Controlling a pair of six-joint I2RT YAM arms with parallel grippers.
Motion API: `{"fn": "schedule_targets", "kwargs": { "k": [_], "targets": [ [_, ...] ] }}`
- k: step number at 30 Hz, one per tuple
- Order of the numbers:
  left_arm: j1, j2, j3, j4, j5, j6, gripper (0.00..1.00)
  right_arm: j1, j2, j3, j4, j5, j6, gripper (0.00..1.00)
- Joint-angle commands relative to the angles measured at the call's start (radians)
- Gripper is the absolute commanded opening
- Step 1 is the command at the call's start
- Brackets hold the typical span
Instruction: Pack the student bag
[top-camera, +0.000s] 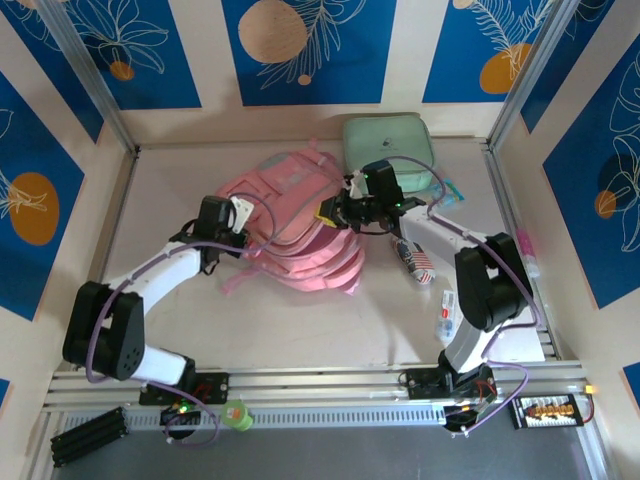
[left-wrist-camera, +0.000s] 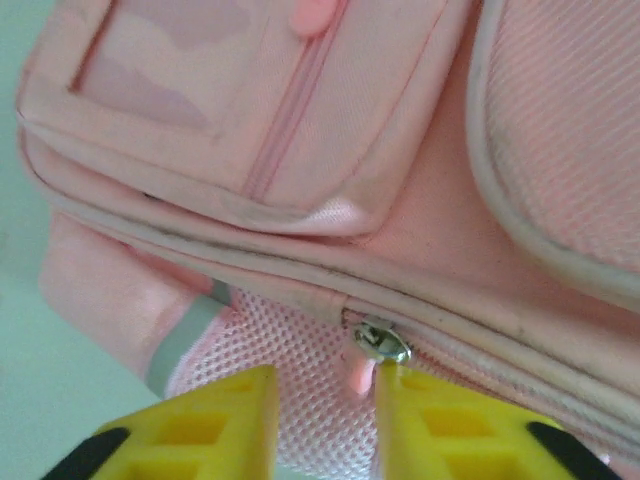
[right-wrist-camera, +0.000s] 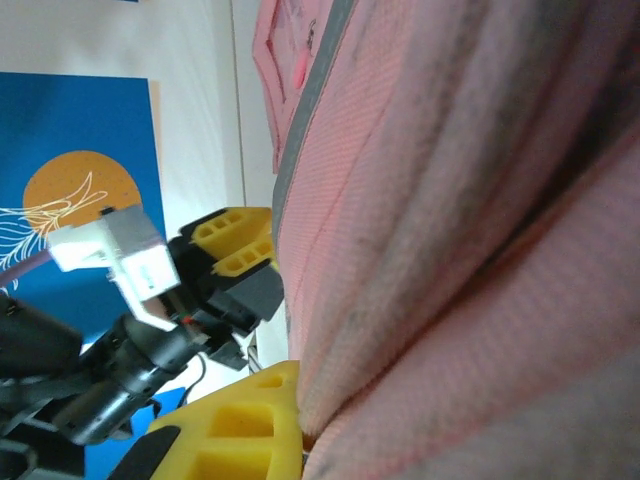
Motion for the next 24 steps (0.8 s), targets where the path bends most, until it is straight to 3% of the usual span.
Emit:
{"fn": "schedule_targets", "kwargs": {
  "k": [1, 5, 7, 9, 11, 15, 20, 24],
  "targets": [
    [0.012, -0.12, -0.041, 0.039, -0.026, -0.062, 0.46, 0.041, 0.053, 0.049, 0.058, -0.079, -0.02, 0.12],
    [0.013, -0.247, -0.093, 0.023, -0.051, -0.203, 0.74, 0.074, 0.132, 0.132, 0.03, -0.06, -0.034, 0.11],
    [0.013, -0.296, -0.09, -0.02, -0.083, -0.274, 0.83, 0.086, 0.161, 0.162, -0.016, -0.039, -0.046, 0.14],
    [0.017, -0.334, -0.076, -0.075, -0.116, -0.333, 0.89, 0.088, 0.167, 0.168, -0.056, -0.015, -0.062, 0.27],
    [0.019, -0.363, -0.045, -0.148, -0.139, -0.376, 0.95, 0.086, 0.135, 0.146, -0.093, 0.037, -0.097, 0.48],
    [0.023, -0.39, 0.016, -0.26, -0.145, -0.438, 1.0, 0.077, 0.01, 0.098, -0.219, 0.166, -0.213, 0.66],
    [0.028, -0.39, 0.061, -0.321, -0.086, -0.462, 1.0, 0.049, -0.183, -0.025, -0.371, 0.47, -0.383, 0.83],
    [0.029, -0.397, 0.059, -0.288, -0.02, -0.427, 1.0, 0.0, -0.25, -0.09, -0.471, 0.714, -0.468, 0.91]
  ]
}}
